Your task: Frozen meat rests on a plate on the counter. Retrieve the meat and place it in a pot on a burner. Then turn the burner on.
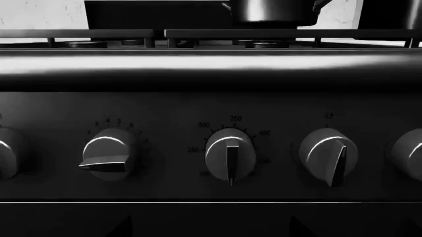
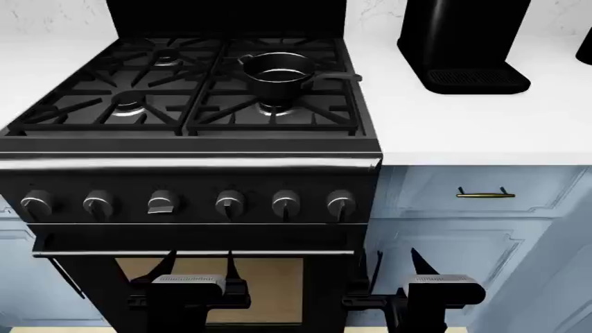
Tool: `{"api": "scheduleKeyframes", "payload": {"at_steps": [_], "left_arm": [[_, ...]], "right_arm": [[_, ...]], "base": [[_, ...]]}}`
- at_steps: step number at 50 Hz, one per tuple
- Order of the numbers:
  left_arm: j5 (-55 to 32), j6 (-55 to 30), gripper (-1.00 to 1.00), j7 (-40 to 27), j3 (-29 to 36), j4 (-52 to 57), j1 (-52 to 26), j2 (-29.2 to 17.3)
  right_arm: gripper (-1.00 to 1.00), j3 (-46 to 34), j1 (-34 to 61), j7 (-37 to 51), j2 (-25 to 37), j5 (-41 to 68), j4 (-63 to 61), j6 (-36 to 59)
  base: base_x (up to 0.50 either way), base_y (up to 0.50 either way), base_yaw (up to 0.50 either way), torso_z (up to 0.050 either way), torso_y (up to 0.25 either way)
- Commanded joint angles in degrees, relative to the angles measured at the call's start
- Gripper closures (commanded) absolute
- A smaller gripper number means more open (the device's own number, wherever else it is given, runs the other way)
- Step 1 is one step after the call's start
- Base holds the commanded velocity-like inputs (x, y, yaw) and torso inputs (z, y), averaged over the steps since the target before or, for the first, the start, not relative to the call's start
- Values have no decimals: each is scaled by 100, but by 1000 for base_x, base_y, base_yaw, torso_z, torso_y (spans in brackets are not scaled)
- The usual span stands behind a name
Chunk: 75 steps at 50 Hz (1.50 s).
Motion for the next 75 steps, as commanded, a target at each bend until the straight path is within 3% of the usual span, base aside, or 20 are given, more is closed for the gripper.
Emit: {"api": "scheduleKeyframes", "payload": {"at_steps": [1,13,75], "left_arm": [[-251,70,-100,38,88,55,47,-102],[-561,196,-100,-53,253,135,153,-304],[-866,267,-100,-476,773,-115,83,-697]], "right_arm": [[-100,-127,-8,87,86,112,-14,-6],[-100,-428,8,125,290,434,-2,-95],[-100,-984,-106,347,761,745,-28,-256]], "base": [[0,0,0,17,0],[0,0,0,50,0],[0,500,0,50,0]]}}
